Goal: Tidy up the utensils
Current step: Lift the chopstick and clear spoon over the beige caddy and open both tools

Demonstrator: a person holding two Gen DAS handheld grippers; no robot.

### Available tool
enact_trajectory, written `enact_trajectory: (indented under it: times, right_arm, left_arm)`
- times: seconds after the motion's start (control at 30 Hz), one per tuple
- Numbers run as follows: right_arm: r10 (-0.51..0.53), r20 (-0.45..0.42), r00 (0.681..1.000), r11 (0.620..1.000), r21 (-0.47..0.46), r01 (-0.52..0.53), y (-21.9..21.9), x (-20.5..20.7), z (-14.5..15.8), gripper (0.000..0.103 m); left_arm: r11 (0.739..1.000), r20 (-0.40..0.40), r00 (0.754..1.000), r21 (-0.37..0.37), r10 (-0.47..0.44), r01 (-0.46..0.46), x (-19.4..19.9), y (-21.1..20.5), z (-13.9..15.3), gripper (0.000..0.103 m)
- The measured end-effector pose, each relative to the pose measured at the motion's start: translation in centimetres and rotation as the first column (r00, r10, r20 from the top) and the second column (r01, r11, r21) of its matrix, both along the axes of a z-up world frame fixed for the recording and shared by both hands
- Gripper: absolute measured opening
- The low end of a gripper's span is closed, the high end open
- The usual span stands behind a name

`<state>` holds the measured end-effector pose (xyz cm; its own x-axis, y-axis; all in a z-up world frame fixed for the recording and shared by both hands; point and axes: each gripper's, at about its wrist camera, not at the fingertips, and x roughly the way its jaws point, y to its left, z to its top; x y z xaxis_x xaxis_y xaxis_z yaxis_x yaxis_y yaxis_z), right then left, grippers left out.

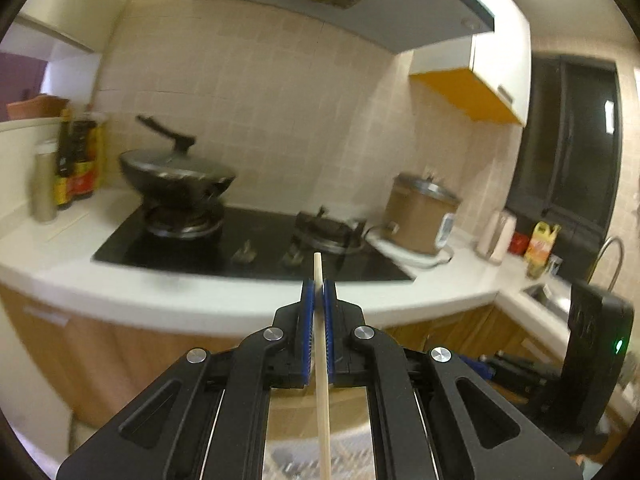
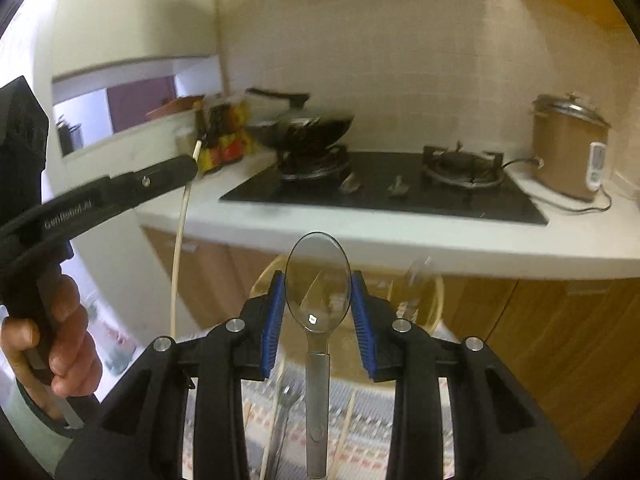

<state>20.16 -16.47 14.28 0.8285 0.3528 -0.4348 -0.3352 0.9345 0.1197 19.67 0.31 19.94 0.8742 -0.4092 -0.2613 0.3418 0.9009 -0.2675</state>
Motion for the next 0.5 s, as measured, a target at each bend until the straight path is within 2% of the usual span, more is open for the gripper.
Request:
enact_trajectory:
  times: [0.17, 0.27, 0.37, 0.5]
  right_arm:
    - [-0.088, 0.082, 0.993, 0.996, -0.021, 0.089, -0.3, 2.0, 2.8, 0.029]
    - [-0.186, 0.137, 0.973, 0.981, -0.026, 0.192, -0.7, 3.3, 3.8, 0.029]
    - [-0.295, 0.147, 0.944, 0.955, 0.006, 0.298, -1.8, 5.2, 4.0, 0.03]
    - [-0.362, 0.14, 0.921, 0.932, 0.053, 0.358, -3.5, 6.8, 3.6, 0.03]
  left_arm:
    - [1.0, 0.077, 0.997, -0.031, 0.005, -0.003, 2.4, 0.2, 1.9, 0.003]
    - [0.999, 0.132, 0.99, -0.037, 0.041, -0.036, 3.5, 0.3, 2.8, 0.003]
    - [0.994, 0.146, 0.986, -0.078, 0.083, -0.072, 5.0, 0.7, 3.4, 0.003]
    - [0.992, 0.168, 0.979, -0.061, 0.119, -0.11, 6.3, 0.4, 3.0, 0.003]
